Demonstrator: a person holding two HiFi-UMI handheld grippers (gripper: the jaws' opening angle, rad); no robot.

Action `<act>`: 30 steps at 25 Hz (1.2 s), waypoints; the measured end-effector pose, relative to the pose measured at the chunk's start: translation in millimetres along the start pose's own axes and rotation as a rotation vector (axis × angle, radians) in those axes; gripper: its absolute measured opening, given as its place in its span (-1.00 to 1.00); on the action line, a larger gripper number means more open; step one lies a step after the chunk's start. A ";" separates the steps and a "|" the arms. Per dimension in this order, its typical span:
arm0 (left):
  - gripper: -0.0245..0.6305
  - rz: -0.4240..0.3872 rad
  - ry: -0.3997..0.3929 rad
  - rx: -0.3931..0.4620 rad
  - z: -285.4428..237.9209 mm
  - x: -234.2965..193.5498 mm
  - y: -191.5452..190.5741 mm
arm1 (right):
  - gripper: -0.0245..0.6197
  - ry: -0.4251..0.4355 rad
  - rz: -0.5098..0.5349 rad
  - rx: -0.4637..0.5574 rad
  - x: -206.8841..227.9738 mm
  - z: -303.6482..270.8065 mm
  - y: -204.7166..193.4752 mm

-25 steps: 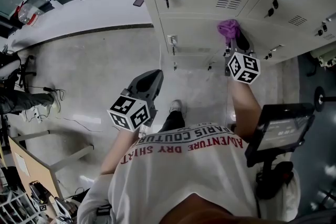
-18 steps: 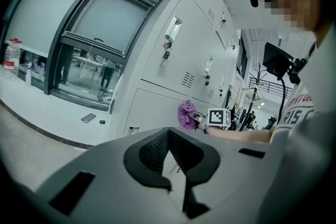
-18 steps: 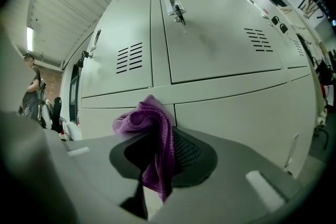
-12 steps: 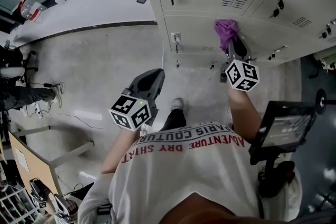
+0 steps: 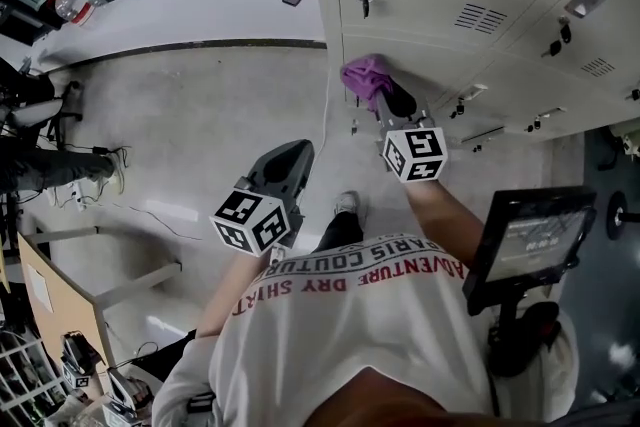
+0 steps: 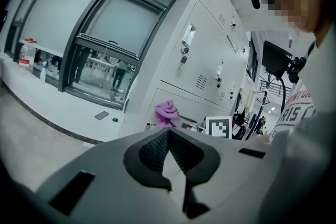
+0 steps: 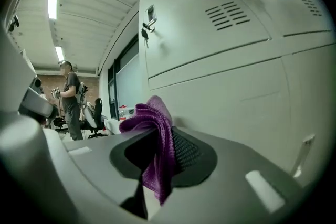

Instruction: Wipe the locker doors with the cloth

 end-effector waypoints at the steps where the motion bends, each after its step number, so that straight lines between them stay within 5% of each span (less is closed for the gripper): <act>1: -0.92 0.006 0.006 0.001 1.1 -3.3 -1.2 | -0.70 0.012 0.006 -0.013 -5.0 -9.0 -4.5; 12: -0.92 0.036 0.037 -0.004 9.6 -25.8 -8.5 | -0.70 -0.026 0.037 -0.116 -7.6 -66.9 -30.0; 30: -0.92 0.035 0.010 -0.030 -3.7 -17.0 -14.4 | -0.70 -0.090 0.040 -0.112 28.6 -39.7 -26.3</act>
Point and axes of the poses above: the fingertips, and each gripper's own axes: z backward along the fingers, x to its right, y out of its top, the point moved 9 cm from there along z, backward along the fingers, and after that the axes turned 1 degree about -x, right-handed, at the moved point
